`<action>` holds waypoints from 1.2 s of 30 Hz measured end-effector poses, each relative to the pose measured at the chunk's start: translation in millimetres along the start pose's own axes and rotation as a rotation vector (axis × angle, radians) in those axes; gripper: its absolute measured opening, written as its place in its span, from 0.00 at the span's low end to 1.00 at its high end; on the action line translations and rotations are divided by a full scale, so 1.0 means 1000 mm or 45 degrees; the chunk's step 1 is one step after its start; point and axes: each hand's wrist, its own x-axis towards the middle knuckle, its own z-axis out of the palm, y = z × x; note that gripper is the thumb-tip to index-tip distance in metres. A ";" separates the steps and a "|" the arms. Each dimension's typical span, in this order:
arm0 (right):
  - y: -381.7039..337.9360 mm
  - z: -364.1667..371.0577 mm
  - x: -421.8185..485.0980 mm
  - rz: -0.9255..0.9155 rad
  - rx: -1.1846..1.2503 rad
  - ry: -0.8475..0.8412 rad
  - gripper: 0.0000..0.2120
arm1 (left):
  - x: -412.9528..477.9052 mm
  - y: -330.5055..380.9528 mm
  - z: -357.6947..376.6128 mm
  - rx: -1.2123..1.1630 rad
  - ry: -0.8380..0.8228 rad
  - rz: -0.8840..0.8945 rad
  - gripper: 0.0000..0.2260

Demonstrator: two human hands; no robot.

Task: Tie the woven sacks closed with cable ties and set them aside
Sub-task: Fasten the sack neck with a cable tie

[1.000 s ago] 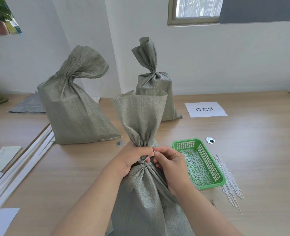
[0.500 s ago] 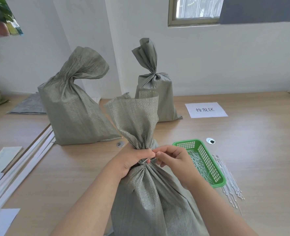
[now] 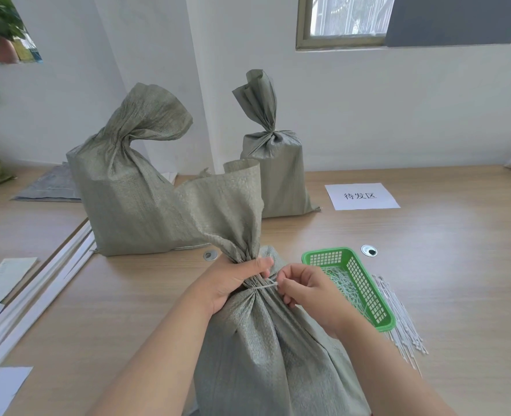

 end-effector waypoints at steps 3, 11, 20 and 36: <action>0.003 0.004 -0.002 -0.005 0.025 0.055 0.09 | -0.002 0.002 -0.002 -0.007 -0.119 -0.020 0.06; -0.001 0.009 -0.005 -0.037 -0.021 0.152 0.11 | -0.003 0.009 0.003 0.252 -0.170 -0.042 0.17; 0.005 -0.008 -0.006 0.033 -0.067 0.198 0.10 | -0.002 0.009 0.003 0.282 -0.224 -0.042 0.16; -0.003 -0.008 0.002 -0.490 -0.876 0.163 0.06 | -0.006 0.013 0.008 0.588 -0.029 0.058 0.11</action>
